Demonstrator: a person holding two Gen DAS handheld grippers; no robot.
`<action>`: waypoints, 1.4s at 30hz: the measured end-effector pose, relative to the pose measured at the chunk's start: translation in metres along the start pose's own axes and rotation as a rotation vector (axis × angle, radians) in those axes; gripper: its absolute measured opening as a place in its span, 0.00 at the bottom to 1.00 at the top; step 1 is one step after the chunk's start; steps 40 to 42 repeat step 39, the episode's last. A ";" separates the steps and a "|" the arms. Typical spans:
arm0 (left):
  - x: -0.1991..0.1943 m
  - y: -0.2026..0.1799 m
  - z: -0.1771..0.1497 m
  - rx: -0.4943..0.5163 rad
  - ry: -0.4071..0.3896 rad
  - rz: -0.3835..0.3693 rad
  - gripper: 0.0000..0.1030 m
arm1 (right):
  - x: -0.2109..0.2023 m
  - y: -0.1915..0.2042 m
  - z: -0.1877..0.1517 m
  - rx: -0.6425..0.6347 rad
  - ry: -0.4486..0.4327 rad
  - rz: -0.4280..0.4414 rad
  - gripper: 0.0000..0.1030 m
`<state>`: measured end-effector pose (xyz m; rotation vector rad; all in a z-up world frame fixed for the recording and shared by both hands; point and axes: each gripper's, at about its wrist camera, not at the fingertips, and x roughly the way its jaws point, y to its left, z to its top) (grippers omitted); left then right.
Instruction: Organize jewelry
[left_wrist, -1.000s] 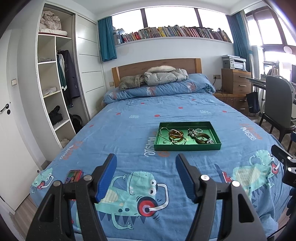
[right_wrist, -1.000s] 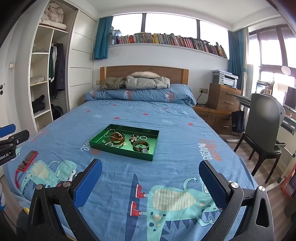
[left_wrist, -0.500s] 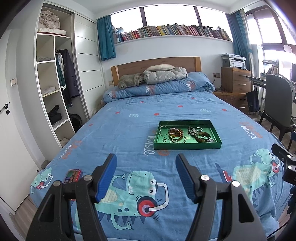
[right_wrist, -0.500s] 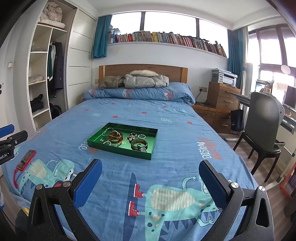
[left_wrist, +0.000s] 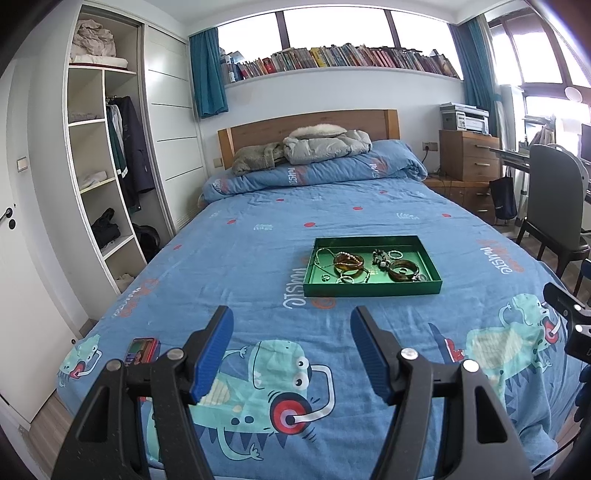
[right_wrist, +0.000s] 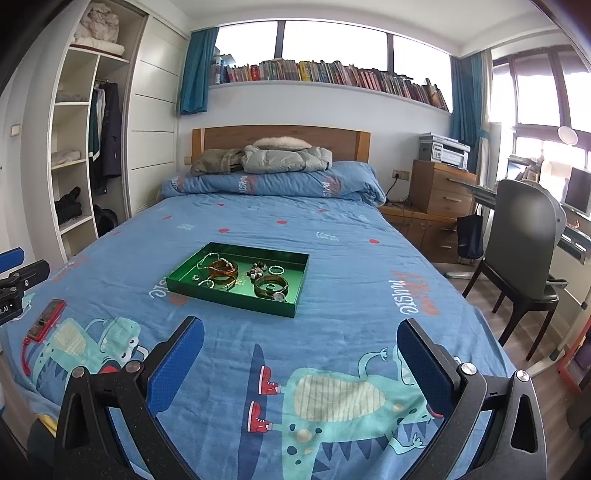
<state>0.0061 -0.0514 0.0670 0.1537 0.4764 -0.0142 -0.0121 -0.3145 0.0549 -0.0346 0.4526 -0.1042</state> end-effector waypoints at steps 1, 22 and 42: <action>0.001 0.000 0.000 0.000 0.002 -0.001 0.62 | 0.000 0.000 0.000 0.000 0.000 0.001 1.00; 0.026 -0.002 -0.002 0.000 0.044 -0.004 0.62 | 0.020 -0.007 -0.006 0.010 0.024 -0.018 1.00; 0.046 -0.006 -0.006 0.001 0.077 -0.012 0.62 | 0.038 -0.010 -0.011 0.011 0.048 -0.018 1.00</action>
